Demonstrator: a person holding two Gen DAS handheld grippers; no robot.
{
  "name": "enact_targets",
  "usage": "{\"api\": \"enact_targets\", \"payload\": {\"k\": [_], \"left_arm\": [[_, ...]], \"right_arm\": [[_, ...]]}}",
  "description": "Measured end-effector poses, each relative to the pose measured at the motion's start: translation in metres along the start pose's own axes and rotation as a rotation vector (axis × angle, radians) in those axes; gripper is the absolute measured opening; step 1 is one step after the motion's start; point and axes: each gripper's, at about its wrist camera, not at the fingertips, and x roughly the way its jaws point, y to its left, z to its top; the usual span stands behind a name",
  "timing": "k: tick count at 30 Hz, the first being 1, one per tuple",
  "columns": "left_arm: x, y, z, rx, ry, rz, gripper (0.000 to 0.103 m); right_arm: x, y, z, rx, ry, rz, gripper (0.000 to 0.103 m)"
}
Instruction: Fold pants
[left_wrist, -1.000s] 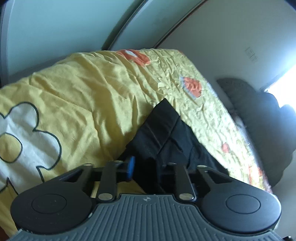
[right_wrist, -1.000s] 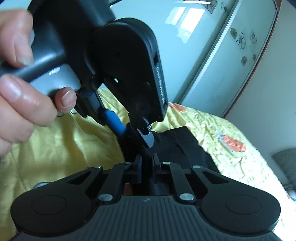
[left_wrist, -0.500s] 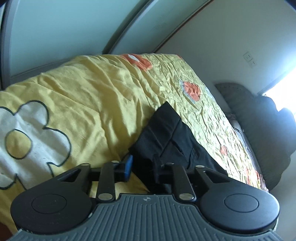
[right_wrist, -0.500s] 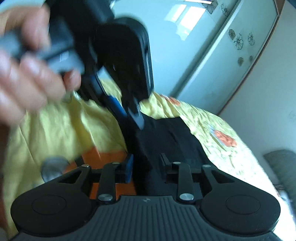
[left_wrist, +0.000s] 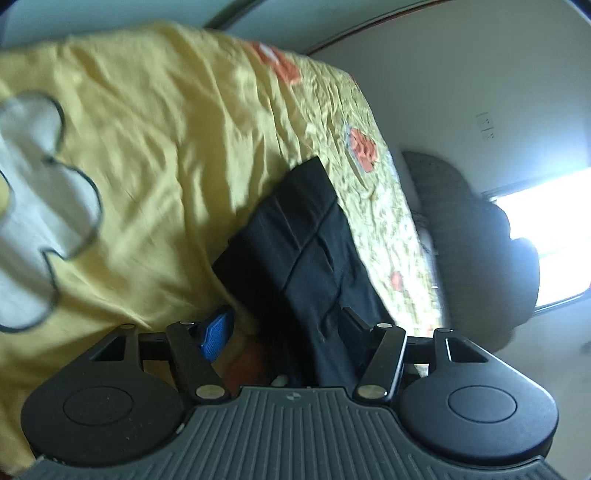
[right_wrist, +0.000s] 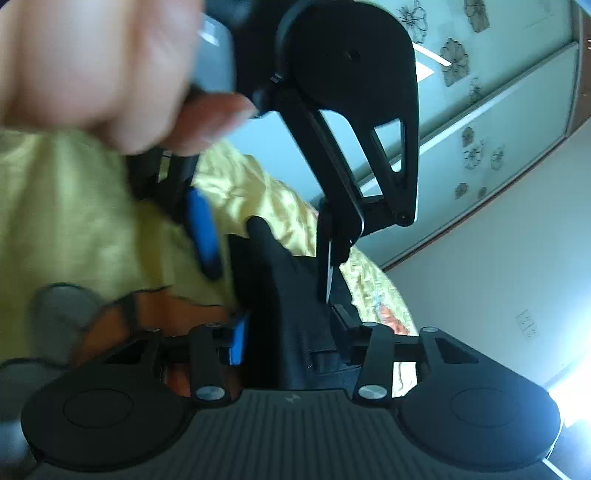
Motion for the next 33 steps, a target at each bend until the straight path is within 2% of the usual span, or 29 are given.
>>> {"api": "enact_targets", "payload": {"k": [1, 2, 4, 8, 11, 13, 15, 17, 20, 23, 25, 30, 33], "left_arm": [[0.003, 0.002, 0.001, -0.018, 0.002, -0.015, 0.066], [0.005, 0.002, 0.002, -0.032, 0.0, -0.027, 0.066], [0.011, 0.003, 0.007, -0.062, -0.017, -0.063, 0.066], [0.03, -0.004, 0.015, -0.083, -0.042, -0.095, 0.066], [0.048, -0.01, 0.021, -0.077, -0.02, -0.1, 0.066], [0.053, -0.011, 0.025, -0.072, -0.019, -0.092, 0.066], [0.055, -0.013, 0.028, -0.053, -0.015, -0.099, 0.066], [0.059, -0.018, 0.031, -0.012, -0.011, -0.079, 0.063], [0.064, -0.027, 0.03, 0.066, -0.029, -0.022, 0.054], [0.065, -0.033, 0.026, 0.125, -0.051, 0.033, 0.037], [0.065, -0.034, 0.024, 0.163, -0.068, 0.063, 0.025], [0.059, -0.049, 0.01, 0.272, -0.138, 0.118, 0.023], [0.052, -0.068, -0.01, 0.386, -0.21, 0.164, 0.022]], "right_arm": [[0.002, -0.004, -0.001, 0.026, -0.004, 0.001, 0.019], [0.002, -0.009, -0.003, 0.06, -0.01, 0.002, 0.016], [-0.004, -0.028, -0.004, 0.193, -0.033, 0.03, 0.016], [-0.011, -0.085, -0.014, 0.559, -0.059, 0.173, 0.016], [-0.008, -0.109, -0.026, 0.673, -0.024, 0.382, 0.017], [-0.015, -0.124, -0.037, 0.761, -0.044, 0.487, 0.017], [-0.019, -0.146, -0.053, 0.914, -0.083, 0.563, 0.017], [-0.015, -0.161, -0.07, 1.027, -0.061, 0.532, 0.017], [0.008, -0.159, -0.081, 0.995, 0.092, 0.422, 0.017], [0.032, -0.139, -0.091, 0.938, 0.214, 0.434, 0.017], [0.027, -0.137, -0.093, 0.927, 0.187, 0.405, 0.018], [0.008, -0.137, -0.087, 0.983, 0.149, 0.351, 0.018], [0.036, -0.152, -0.086, 0.968, 0.166, 0.361, 0.018]]}}
